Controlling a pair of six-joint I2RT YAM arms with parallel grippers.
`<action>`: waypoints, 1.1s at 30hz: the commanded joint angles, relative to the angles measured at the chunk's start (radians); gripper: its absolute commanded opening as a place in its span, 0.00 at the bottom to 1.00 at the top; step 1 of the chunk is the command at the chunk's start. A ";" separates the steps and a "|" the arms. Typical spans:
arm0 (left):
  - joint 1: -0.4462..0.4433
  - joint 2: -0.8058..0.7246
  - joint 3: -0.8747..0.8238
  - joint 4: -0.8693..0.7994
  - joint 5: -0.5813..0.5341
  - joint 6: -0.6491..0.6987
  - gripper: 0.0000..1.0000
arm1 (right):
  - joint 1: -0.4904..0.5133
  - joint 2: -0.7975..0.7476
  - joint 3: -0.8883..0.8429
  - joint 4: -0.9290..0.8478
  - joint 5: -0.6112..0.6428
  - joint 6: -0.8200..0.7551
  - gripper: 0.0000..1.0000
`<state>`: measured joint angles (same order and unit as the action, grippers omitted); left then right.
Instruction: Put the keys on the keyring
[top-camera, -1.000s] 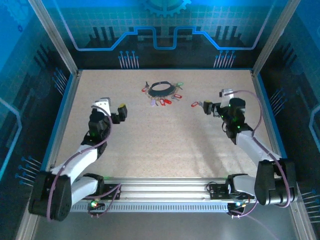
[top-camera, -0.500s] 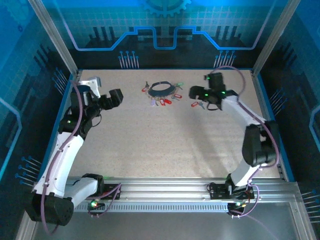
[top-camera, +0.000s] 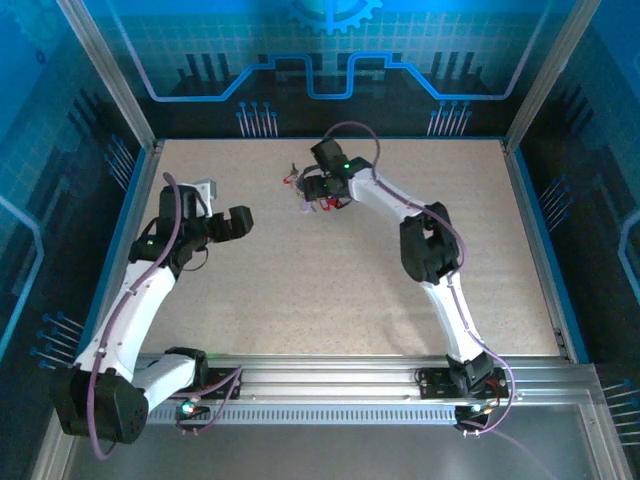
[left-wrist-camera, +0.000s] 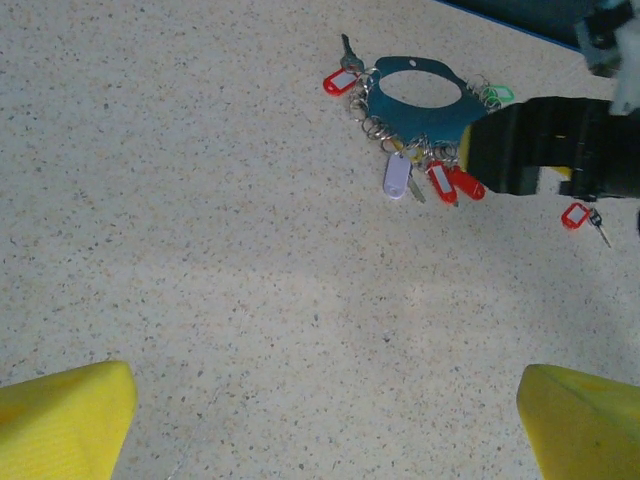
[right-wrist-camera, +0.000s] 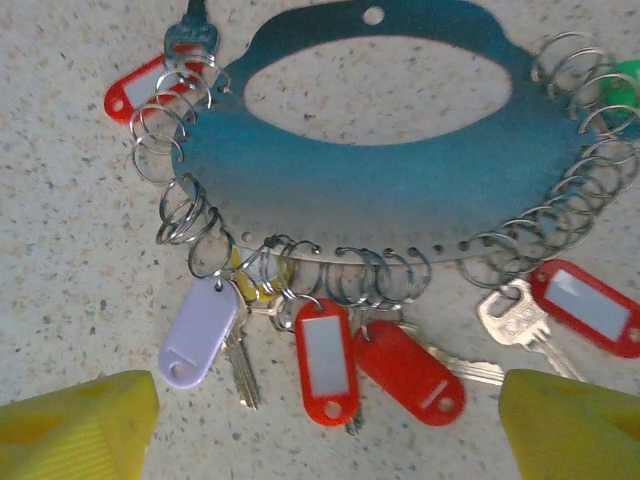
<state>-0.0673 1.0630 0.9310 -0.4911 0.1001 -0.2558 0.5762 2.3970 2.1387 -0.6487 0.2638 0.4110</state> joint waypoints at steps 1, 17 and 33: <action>-0.004 -0.024 -0.019 0.008 -0.017 0.003 0.99 | 0.045 0.084 0.135 -0.157 0.147 0.027 0.95; -0.004 0.015 -0.016 0.007 -0.009 0.000 0.99 | 0.059 0.233 0.265 -0.376 0.295 0.116 1.00; -0.003 -0.002 -0.030 0.036 0.002 -0.017 0.99 | 0.042 -0.283 -0.541 -0.200 0.252 0.094 1.00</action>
<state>-0.0673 1.0763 0.9230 -0.4847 0.0952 -0.2600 0.6273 2.2070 1.7145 -0.8520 0.5152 0.4973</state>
